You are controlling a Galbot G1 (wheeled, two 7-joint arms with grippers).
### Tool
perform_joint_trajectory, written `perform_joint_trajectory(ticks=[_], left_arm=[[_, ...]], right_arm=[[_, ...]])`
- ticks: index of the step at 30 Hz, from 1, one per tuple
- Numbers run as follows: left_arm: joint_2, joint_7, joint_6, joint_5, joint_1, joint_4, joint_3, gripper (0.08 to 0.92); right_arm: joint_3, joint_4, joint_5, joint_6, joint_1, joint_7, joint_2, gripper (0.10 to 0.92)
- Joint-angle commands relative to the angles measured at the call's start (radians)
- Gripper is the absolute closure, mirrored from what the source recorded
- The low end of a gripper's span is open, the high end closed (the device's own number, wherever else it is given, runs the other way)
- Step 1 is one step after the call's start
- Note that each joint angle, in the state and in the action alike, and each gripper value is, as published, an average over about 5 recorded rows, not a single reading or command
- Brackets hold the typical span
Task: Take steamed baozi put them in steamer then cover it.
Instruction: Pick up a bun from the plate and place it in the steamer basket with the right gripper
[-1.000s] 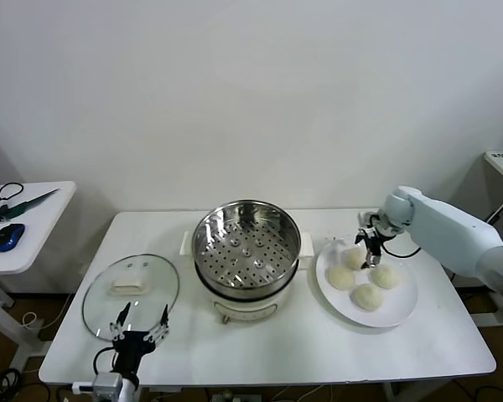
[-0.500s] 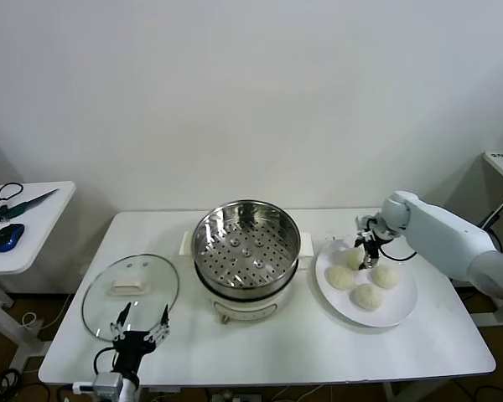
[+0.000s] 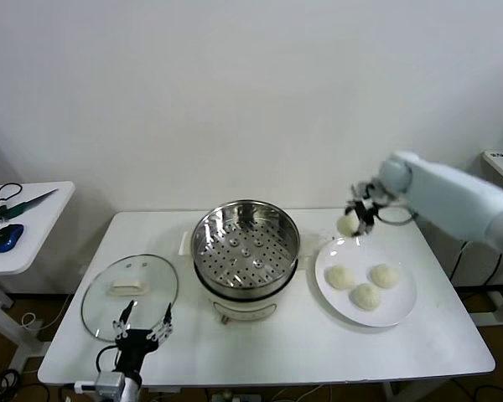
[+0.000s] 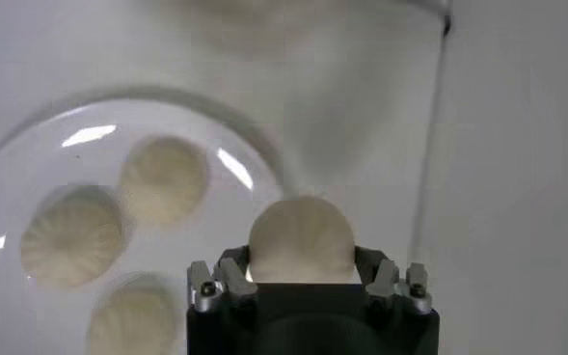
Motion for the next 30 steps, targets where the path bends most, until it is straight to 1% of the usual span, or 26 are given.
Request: perform_joint_trajectory(ticks=[1, 4, 6, 8, 13, 21, 24, 30], left_arm=[[0.003, -0.001, 0.001, 0.001, 0.002, -0.007, 0.002, 0.177], [0.008, -0.002, 0.000, 0.000, 0.006, -0.014, 0.004, 0.177], [0.011, -0.002, 0.000, 0.000, 0.010, -0.022, 0.004, 0.177], [0.011, -0.003, 0.000, 0.000, 0.014, -0.033, 0.004, 0.177], [0.010, -0.005, 0.000, 0.004, 0.029, -0.058, 0.002, 0.177], [0.004, -0.010, -0.007, 0.016, 0.054, -0.076, 0.010, 0.177], [0.004, -0.013, -0.011, 0.018, 0.060, -0.075, 0.011, 0.177], [0.004, -0.018, -0.016, 0.018, 0.061, -0.066, 0.010, 0.177]], right_arm=[[-0.261, 0.242, 0.167, 0.170, 0.379, -0.014, 0.093, 0.313], [-0.269, 0.335, 0.133, 0.246, 0.415, 0.008, 0.174, 0.313], [-0.246, 0.366, 0.065, 0.304, 0.393, 0.025, 0.228, 0.313], [-0.208, 0.363, -0.017, 0.357, 0.342, 0.040, 0.272, 0.313], [-0.127, 0.249, -0.240, 0.452, 0.190, 0.076, 0.349, 0.313], [-0.061, 0.010, -0.471, 0.515, -0.002, 0.127, 0.436, 0.314], [-0.034, -0.058, -0.532, 0.524, -0.050, 0.142, 0.455, 0.315], [-0.010, -0.116, -0.583, 0.522, -0.105, 0.149, 0.469, 0.313]])
